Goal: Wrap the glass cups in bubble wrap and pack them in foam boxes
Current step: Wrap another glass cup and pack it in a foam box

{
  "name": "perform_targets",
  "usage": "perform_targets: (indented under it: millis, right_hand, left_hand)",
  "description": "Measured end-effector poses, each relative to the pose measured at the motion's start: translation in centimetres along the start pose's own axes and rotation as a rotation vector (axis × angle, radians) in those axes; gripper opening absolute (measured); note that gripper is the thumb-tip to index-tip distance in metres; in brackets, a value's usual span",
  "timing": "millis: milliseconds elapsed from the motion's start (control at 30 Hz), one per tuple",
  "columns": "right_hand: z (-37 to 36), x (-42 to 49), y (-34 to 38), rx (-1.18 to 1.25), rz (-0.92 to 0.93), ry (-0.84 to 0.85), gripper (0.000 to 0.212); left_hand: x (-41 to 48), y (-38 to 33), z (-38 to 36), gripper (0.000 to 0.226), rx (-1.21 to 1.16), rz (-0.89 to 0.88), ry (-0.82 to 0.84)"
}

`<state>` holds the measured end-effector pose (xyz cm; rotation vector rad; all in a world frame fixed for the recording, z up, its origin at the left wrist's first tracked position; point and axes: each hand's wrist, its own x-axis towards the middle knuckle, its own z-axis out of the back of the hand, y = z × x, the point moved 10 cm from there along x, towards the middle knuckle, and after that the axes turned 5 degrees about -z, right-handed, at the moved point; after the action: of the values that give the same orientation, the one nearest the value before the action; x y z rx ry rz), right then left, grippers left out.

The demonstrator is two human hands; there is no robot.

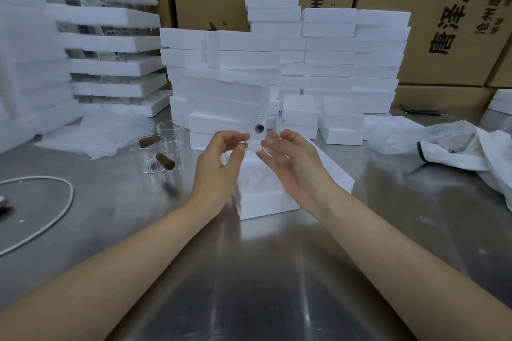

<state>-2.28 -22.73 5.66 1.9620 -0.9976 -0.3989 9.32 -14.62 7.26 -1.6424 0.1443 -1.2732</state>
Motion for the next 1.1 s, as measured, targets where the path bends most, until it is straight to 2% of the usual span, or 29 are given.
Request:
perform_targets:
  millis: [267,400,467,533,700,833,1100]
  right_hand:
    - [0.0,0.0,0.2,-0.049,0.029,-0.034,0.031]
    - [0.2,-0.2,0.2,-0.104,0.072,-0.05,0.062]
    - [0.0,-0.3,0.4,-0.198,0.099,-0.043,0.07]
    - [-0.2,-0.6,0.9,-0.311,0.152,-0.055,0.07]
    - [-1.9,-2.4,2.7,-0.639,0.414,-0.105,0.064]
    - [-2.5,-3.0,2.9,-0.699,0.489,-0.103,0.064]
    - [-2.6,-2.9,2.6,-0.723,0.519,-0.084,0.065]
  left_hand:
    - [0.0,0.1,0.0,0.017,0.009,-0.004,0.013]
    - [0.0,-0.1,0.0,0.022,-0.007,-0.015,0.014]
    - [0.0,-0.4,0.1,0.031,0.013,-0.04,0.029]
    - [0.0,-1.0,0.0,0.039,0.084,-0.087,0.052]
    - [-0.3,-2.9,-0.9,0.052,0.146,-0.216,0.1]
    - [-0.3,-2.9,-0.9,0.055,0.157,-0.225,0.098]
    - [-0.3,-2.7,-0.8,0.057,0.167,-0.218,0.085]
